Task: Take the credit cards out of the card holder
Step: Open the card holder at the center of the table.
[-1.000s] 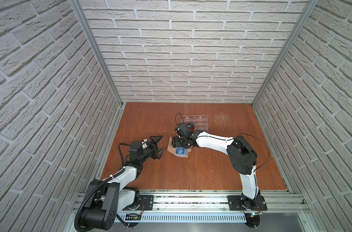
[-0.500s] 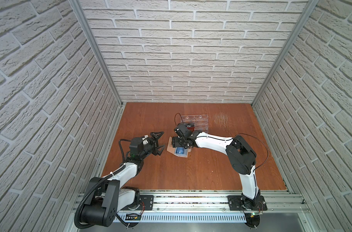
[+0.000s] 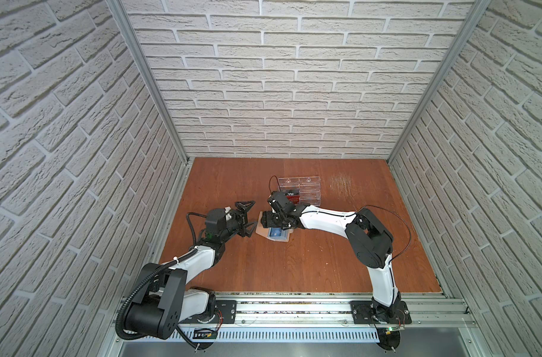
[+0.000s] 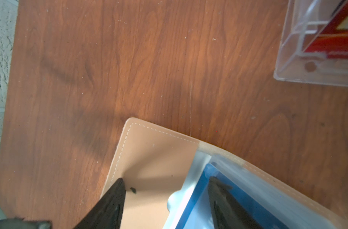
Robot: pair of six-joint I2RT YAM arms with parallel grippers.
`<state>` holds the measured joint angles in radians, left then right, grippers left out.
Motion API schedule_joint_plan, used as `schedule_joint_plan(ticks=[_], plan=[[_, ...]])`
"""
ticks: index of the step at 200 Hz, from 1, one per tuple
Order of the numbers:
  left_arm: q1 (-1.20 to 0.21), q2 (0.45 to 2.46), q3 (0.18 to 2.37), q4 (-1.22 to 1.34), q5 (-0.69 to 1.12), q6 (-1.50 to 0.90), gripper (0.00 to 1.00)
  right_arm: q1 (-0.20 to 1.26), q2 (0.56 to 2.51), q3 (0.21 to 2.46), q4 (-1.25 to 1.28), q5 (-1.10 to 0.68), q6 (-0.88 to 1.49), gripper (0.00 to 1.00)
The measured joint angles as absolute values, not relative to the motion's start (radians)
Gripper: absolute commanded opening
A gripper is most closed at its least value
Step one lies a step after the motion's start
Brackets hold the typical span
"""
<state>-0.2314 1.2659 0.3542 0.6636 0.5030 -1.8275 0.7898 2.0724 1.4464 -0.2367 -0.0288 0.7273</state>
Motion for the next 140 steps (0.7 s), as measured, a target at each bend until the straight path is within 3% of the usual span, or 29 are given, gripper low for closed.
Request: schedule_joint_plan(ticks=[140], plan=[[-0.262, 1.518, 0.327, 0.844, 0.491, -1.825, 0.98, 0.787, 1.985, 1.308, -0.191, -0.043, 0.729, 0.68]])
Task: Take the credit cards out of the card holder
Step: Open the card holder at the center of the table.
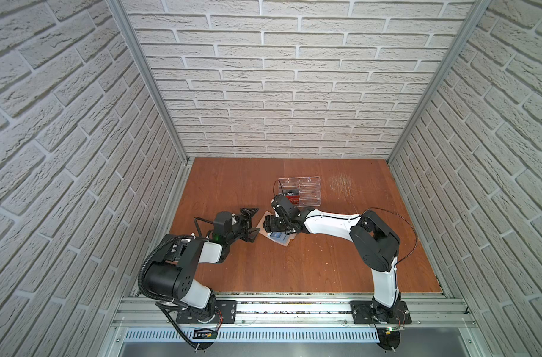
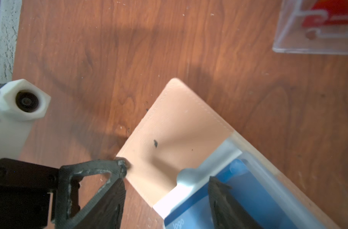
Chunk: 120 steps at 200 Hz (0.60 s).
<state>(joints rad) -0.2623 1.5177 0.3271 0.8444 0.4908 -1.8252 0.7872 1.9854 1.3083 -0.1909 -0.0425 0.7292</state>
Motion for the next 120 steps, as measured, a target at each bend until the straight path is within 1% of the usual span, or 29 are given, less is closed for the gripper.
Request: schedule_joint_plan(ticks=[86, 120], plan=[[-0.285, 1.517, 0.327, 0.832, 0.495, -1.762, 0.98, 0.785, 1.811, 1.152, -0.269, 0.003, 0.729, 0.67], [-0.291, 1.458, 0.355, 0.746, 0.502, -1.704, 0.98, 0.785, 1.74, 1.073, -0.274, 0.022, 0.738, 0.67]])
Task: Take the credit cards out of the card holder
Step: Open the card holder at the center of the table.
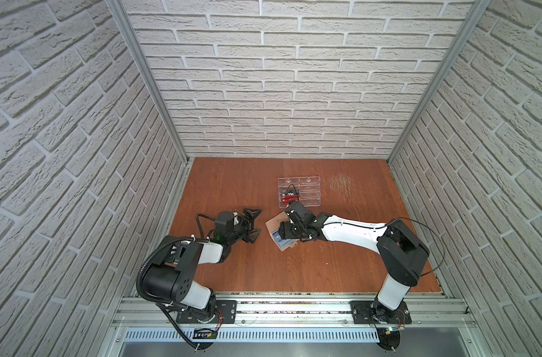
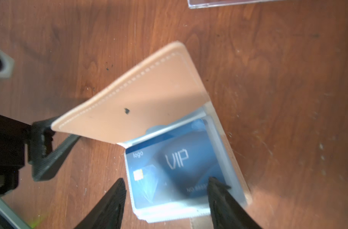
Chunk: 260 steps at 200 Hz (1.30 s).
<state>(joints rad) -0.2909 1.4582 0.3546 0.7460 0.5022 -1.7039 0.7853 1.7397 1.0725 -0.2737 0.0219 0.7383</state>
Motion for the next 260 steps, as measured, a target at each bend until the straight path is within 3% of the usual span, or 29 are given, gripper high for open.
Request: schedule_joint_plan(ticks=[70, 94, 146, 222, 260], plan=[[-0.337, 1.221, 0.513, 0.423, 0.497, -1.473, 0.99, 0.785, 1.681, 0.948, -0.272, 0.041, 0.782, 0.66], [-0.344, 1.205, 0.517, 0.365, 0.498, -1.433, 0.98, 0.785, 1.709, 0.967, -0.267, 0.04, 0.78, 0.62], [-0.355, 1.19, 0.517, 0.282, 0.503, -1.394, 0.98, 0.768, 1.839, 1.129, -0.287, 0.016, 0.698, 0.55], [-0.313, 1.121, 0.519, 0.229, 0.512, -1.386, 0.99, 0.724, 1.966, 1.41, -0.435, 0.003, 0.473, 0.55], [-0.3, 1.106, 0.519, 0.23, 0.514, -1.389, 0.99, 0.703, 1.959, 1.417, -0.464, -0.007, 0.472, 0.6]])
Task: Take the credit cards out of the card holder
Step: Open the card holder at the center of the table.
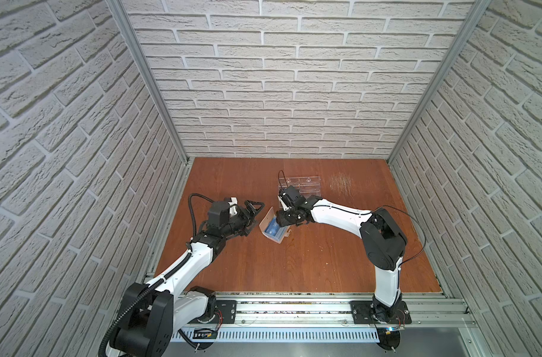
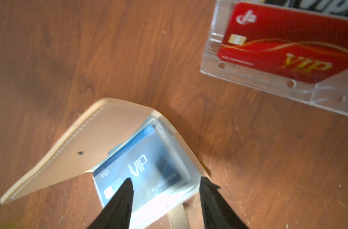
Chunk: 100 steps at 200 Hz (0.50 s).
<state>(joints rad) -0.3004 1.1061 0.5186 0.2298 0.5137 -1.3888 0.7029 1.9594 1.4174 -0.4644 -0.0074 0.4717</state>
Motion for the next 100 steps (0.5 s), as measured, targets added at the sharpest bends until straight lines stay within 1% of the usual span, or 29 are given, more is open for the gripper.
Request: schedule_joint_plan(ticks=[16, 22, 26, 61, 84, 100], plan=[[-0.3, 1.106, 0.519, 0.229, 0.514, -1.388, 0.98, 0.699, 1.927, 1.37, -0.459, -0.015, 0.521, 0.69], [-0.3, 1.106, 0.519, 0.229, 0.514, -1.388, 0.98, 0.7, 1.906, 1.341, -0.45, -0.023, 0.544, 0.76], [-0.3, 1.106, 0.519, 0.229, 0.514, -1.388, 0.99, 0.701, 1.892, 1.32, -0.444, -0.026, 0.558, 0.76], [-0.3, 1.114, 0.519, 0.23, 0.514, -1.388, 0.98, 0.712, 1.821, 1.192, -0.366, -0.059, 0.686, 0.77], [-0.3, 1.116, 0.516, 0.231, 0.517, -1.387, 0.98, 0.715, 1.835, 1.177, -0.319, -0.083, 0.738, 0.77], [-0.3, 1.116, 0.511, 0.231, 0.519, -1.387, 0.98, 0.717, 1.853, 1.193, -0.308, -0.088, 0.756, 0.75]])
